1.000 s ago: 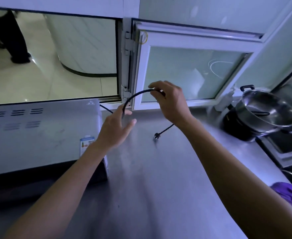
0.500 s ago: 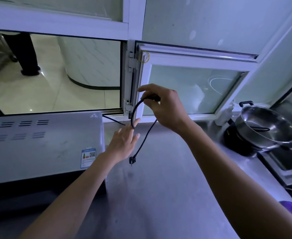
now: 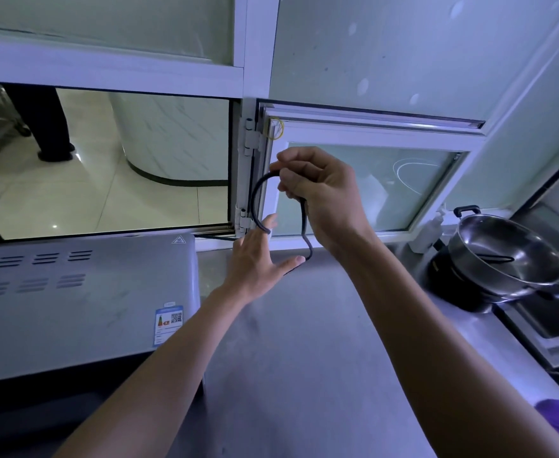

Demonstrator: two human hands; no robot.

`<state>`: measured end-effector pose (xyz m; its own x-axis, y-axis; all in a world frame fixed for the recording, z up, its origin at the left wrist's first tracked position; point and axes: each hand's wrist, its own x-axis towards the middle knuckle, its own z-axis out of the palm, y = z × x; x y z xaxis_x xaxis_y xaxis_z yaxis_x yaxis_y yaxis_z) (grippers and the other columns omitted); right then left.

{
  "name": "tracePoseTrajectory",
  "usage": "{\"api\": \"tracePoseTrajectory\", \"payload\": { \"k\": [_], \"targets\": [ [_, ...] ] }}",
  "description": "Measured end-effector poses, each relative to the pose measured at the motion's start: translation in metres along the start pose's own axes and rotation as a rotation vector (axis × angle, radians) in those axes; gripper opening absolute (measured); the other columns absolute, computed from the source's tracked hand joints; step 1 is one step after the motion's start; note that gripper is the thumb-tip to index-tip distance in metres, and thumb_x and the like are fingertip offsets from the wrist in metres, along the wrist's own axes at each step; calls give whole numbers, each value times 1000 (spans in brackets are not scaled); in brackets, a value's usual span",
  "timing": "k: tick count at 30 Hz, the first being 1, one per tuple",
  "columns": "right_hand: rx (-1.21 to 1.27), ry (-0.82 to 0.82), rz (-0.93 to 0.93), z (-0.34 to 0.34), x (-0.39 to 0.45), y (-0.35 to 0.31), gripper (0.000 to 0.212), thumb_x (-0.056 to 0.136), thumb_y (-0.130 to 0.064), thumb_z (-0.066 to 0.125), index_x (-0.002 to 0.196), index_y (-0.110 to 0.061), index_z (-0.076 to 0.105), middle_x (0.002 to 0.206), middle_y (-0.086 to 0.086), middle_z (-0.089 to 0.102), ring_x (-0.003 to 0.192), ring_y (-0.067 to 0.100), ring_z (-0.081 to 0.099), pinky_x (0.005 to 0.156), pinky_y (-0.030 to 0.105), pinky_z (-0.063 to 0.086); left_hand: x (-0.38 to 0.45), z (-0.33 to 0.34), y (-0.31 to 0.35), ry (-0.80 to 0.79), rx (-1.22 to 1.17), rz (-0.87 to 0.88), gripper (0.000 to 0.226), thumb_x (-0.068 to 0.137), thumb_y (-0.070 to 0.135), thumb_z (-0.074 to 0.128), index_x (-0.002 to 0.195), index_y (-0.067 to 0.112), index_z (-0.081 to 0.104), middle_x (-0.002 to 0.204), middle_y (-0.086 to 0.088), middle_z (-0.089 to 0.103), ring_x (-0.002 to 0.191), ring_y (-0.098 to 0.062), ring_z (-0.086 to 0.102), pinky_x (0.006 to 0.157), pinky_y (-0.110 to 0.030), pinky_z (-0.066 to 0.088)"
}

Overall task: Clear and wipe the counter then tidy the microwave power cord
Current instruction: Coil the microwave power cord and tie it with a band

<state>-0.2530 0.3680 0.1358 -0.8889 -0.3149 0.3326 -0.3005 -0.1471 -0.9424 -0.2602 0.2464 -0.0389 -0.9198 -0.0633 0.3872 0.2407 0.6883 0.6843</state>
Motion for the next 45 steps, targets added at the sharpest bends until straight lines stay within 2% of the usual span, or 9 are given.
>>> {"api": "tracePoseTrajectory", "payload": {
  "k": [5,10,14,19,22,25,28,36,45],
  "targets": [
    [119,28,71,13,7,0,21,92,9,56,100,-9,64,94,11,72,69,16,58,72,25,45,-2,-1,14,46,-122,6,93,65,71,74,139,26,42,132,9,56,125,-12,47,110,-42,34],
    [265,64,165,24,8,7,15,92,2,63,97,-12,64,93,8,70,69,14,57,70,21,45,-3,1,11,255,-175,54,13,92,34,59,98,22,58,84,17,58,81,-8,56,83,-46,49],
    [252,116,145,20,11,17,17,94,5,58,99,-10,64,98,12,68,73,14,60,71,19,49,-4,-10,-2,198,-169,76,32,102,35,44,79,20,61,72,6,65,68,-19,62,70,-42,49],
    [106,140,129,13,7,43,29,96,0,58,124,-2,58,110,12,72,95,23,71,93,35,55,-9,-19,-14,116,-159,60,33,101,35,44,83,18,66,79,9,69,74,-13,65,76,-41,52],
    [-24,113,206,10,-6,60,40,97,-10,62,135,-5,52,112,6,72,102,20,71,96,36,54,-11,-24,-17,94,-190,-40,29,103,34,46,87,20,66,84,9,72,83,-9,67,84,-39,52],
    [-301,6,252,7,-24,69,24,95,-18,65,113,-3,67,100,14,73,85,9,67,84,23,50,-12,-31,-19,85,-246,-106,25,103,32,50,90,19,66,85,9,73,85,-6,68,86,-39,52],
    [-390,-46,200,13,-35,69,12,92,-20,68,91,-11,76,85,6,75,82,16,70,72,12,50,-14,-35,-18,41,-250,-85,28,101,40,49,92,20,66,85,9,73,85,-7,68,83,-40,53],
    [-547,72,128,22,-22,70,9,92,-15,62,91,-17,71,78,-1,72,78,20,68,76,46,56,-19,-44,-6,29,-265,-123,26,99,28,56,75,18,60,71,6,66,67,-6,60,64,-22,42],
    [-465,144,-72,29,-8,26,13,95,-11,60,95,-20,70,76,3,70,72,24,66,72,48,57,-36,-36,-12,-93,-387,-216,21,101,28,54,86,14,61,76,-2,69,69,-4,60,64,-11,40]
  ]
}}
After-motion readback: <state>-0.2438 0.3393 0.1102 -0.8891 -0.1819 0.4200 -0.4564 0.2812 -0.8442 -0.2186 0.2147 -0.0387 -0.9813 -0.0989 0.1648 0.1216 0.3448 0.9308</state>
